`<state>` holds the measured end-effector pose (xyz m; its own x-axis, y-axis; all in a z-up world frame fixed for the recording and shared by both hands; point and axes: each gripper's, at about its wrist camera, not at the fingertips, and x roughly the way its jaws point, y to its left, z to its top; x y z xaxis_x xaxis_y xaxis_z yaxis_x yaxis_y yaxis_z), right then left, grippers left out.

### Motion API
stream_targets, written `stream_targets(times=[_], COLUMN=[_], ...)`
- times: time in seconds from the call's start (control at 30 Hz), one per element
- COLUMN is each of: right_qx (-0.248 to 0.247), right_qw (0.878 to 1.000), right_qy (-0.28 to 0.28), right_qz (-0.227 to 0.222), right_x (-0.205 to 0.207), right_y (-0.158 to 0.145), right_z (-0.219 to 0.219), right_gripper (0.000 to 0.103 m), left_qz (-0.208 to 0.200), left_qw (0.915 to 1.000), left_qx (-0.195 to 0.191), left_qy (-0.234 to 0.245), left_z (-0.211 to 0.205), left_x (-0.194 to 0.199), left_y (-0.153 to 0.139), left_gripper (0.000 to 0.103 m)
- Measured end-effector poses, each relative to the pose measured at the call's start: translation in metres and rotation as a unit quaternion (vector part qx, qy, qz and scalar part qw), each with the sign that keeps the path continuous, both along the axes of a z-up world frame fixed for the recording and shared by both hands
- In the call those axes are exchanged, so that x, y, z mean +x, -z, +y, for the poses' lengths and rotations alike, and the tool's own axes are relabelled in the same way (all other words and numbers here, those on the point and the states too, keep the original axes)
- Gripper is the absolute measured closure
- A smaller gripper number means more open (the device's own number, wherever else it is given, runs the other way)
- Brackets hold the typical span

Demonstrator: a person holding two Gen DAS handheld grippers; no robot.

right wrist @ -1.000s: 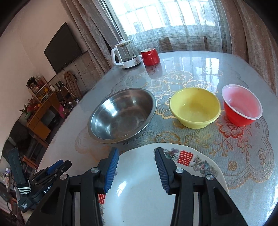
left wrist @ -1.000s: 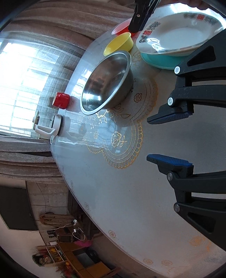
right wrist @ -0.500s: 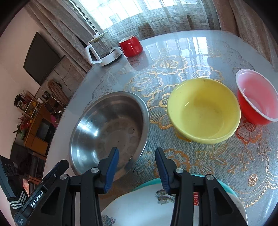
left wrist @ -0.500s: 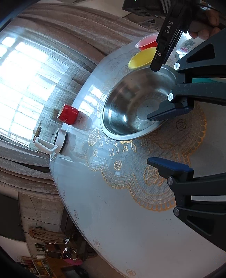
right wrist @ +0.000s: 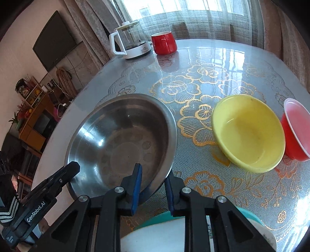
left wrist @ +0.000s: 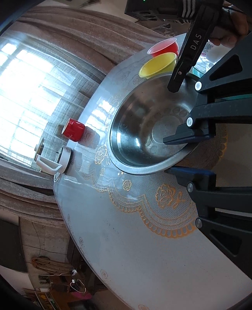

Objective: Organize plates and bowls
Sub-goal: 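Move the steel bowl with the left gripper beside the plate stack and open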

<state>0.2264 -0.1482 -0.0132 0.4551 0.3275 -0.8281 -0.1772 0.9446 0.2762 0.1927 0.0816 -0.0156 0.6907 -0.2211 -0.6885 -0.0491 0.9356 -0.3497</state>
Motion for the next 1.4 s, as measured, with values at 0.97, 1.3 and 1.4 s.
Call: stream_targets(times=[0.97, 1.3, 1.4], right_qx=[-0.044, -0.066, -0.048], right_qw=[0.985, 0.983, 0.985], right_qy=[-0.165, -0.156, -0.146], right_qz=[-0.016, -0.073, -0.076], right_x=[-0.109, -0.128, -0.129], right_y=[-0.004, -0.012, -0.012], right_z=[0.087, 0.078, 0.07], right_gripper=[0.073, 0.067, 0.067], left_qz=[0.012, -0.001, -0.002], left_qw=[0.9971, 0.9916, 0.9898], left_qx=[0.019, 0.08, 0.089], left_qy=[-0.072, -0.102, -0.111], left_z=[0.06, 0.056, 0.057], left_x=[-0.156, -0.16, -0.162], left_y=[-0.002, -0.006, -0.009], left_gripper=[0.077, 0.073, 0.072])
